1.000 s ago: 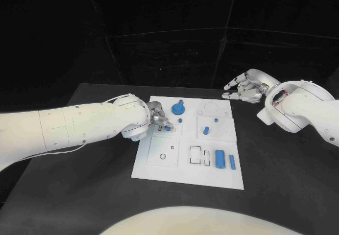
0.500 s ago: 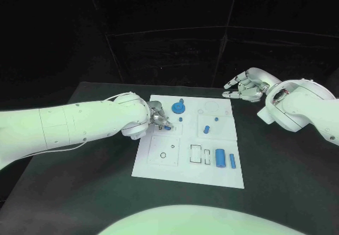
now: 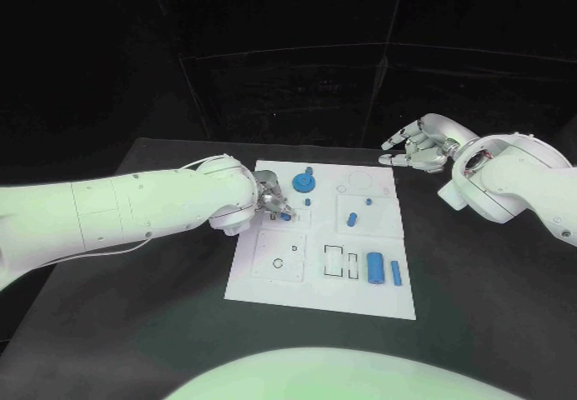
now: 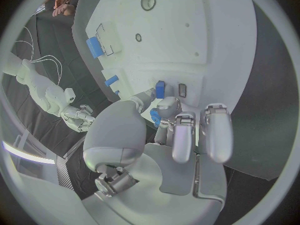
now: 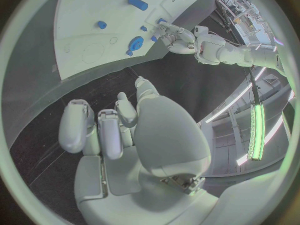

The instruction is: Assemble the parts on the task board

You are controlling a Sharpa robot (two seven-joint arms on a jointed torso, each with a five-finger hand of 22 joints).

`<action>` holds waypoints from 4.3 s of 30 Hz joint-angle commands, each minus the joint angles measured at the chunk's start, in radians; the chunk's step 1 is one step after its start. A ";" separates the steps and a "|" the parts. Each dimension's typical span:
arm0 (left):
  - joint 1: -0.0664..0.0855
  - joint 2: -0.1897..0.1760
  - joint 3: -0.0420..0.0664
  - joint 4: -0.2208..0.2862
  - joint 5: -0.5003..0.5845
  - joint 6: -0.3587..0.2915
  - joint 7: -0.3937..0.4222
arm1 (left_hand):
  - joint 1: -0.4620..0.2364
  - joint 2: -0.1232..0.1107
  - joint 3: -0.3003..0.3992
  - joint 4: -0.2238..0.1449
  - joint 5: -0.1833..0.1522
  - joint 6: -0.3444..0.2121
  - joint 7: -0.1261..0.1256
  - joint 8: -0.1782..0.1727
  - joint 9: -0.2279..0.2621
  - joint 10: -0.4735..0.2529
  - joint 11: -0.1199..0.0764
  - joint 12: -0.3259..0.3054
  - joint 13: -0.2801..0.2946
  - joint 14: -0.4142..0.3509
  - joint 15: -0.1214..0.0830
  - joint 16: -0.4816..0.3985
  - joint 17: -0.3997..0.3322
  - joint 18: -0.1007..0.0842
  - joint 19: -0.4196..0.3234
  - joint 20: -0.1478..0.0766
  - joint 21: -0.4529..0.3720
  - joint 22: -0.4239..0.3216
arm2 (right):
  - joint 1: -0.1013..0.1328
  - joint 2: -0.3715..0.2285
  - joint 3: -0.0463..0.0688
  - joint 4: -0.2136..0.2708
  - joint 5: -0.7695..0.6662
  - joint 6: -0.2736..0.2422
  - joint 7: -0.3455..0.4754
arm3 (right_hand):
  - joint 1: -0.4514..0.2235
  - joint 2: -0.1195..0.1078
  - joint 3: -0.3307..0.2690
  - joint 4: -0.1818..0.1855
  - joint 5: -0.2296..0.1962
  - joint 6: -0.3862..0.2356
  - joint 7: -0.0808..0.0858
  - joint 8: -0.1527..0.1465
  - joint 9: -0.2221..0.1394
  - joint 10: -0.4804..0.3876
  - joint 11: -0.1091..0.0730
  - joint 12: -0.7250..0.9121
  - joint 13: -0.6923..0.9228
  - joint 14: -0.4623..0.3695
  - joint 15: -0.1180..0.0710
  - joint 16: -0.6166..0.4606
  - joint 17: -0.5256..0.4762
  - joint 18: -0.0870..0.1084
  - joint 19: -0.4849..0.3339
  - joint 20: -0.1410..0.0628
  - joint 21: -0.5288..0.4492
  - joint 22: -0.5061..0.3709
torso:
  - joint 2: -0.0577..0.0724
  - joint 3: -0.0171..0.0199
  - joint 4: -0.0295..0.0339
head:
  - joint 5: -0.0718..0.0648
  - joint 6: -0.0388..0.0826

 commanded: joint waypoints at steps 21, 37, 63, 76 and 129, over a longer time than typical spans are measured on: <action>0.000 0.028 -0.001 -0.027 0.016 0.063 -0.005 | -0.070 0.008 0.066 -0.053 -0.012 0.026 -0.023 0.032 0.023 0.030 -0.013 0.043 0.036 0.107 -0.013 0.003 0.263 -0.024 0.037 -0.012 0.012 0.040 | 0.002 0.007 0.001 -0.003 -0.003 -0.002 0.004 | -0.003 0.007 -0.006 0.001 0.006 0.006 -0.003 0.007 -0.001 0.001 -0.004 0.000 -0.001 0.064 -0.008 -0.001 0.094 0.018 -0.005 -0.001 -0.006 -0.003 | 0.000 0.0006 -0.0003 | -0.004 -0.005; 0.001 0.032 -0.001 -0.043 0.016 0.044 -0.005 | -0.129 -0.008 -0.030 0.000 -0.015 0.043 -0.030 0.051 0.036 0.039 -0.019 0.063 0.052 0.107 -0.018 0.003 0.263 -0.028 0.044 -0.016 0.025 0.063 | 0.002 0.014 0.001 -0.011 0.001 0.001 0.011 | -0.013 0.006 -0.014 0.009 0.008 0.004 -0.003 0.008 -0.001 -0.004 -0.003 -0.004 -0.006 0.063 -0.007 -0.005 0.090 0.019 -0.008 -0.001 -0.010 -0.009 | -0.001 0.0002 -0.0002 | -0.006 -0.006; 0.006 -0.018 0.053 -0.013 0.081 0.016 0.040 | -0.182 -0.055 -0.396 0.149 -0.051 0.023 -0.027 0.059 0.041 0.015 -0.016 0.042 0.027 0.107 -0.018 0.003 0.263 -0.026 0.039 -0.019 0.015 0.057 | 0.002 0.021 0.001 -0.031 0.010 0.001 0.017 | -0.020 0.006 -0.020 0.016 0.006 0.000 -0.002 0.009 -0.002 -0.011 -0.003 -0.010 -0.013 0.061 -0.007 -0.010 0.084 0.022 -0.016 -0.001 -0.020 -0.026 | -0.001 -0.0002 0.0003 | -0.014 -0.007; 0.077 -0.025 0.121 -0.085 0.091 0.206 0.058 | -0.009 0.034 -0.408 0.114 -0.045 -0.051 0.032 -0.089 -0.071 -0.080 0.034 -0.108 -0.130 0.107 0.024 0.003 0.263 -0.013 0.016 0.019 -0.032 -0.003 | 0.002 0.023 0.001 -0.042 0.012 -0.001 0.020 | -0.020 0.007 -0.021 0.016 0.006 0.000 -0.002 0.009 -0.002 -0.011 -0.003 -0.012 -0.014 0.060 -0.007 -0.013 0.081 0.023 -0.017 -0.001 -0.022 -0.029 | -0.001 0.0019 0.0007 | -0.018 0.000; 0.070 0.214 0.067 -0.507 -0.039 0.462 0.038 | -0.018 0.080 -0.565 0.198 -0.048 0.034 0.010 -0.080 -0.102 -0.047 0.017 -0.054 -0.105 0.107 0.012 0.003 0.263 -0.019 0.029 0.012 -0.011 0.034 | 0.001 0.039 0.001 -0.048 0.012 0.004 0.023 | -0.008 0.014 -0.022 0.016 0.039 -0.003 -0.003 0.013 -0.002 -0.012 -0.003 -0.010 -0.015 0.061 -0.007 -0.014 0.082 0.023 -0.016 -0.001 -0.024 -0.030 | -0.001 0.0001 0.0010 | -0.009 0.003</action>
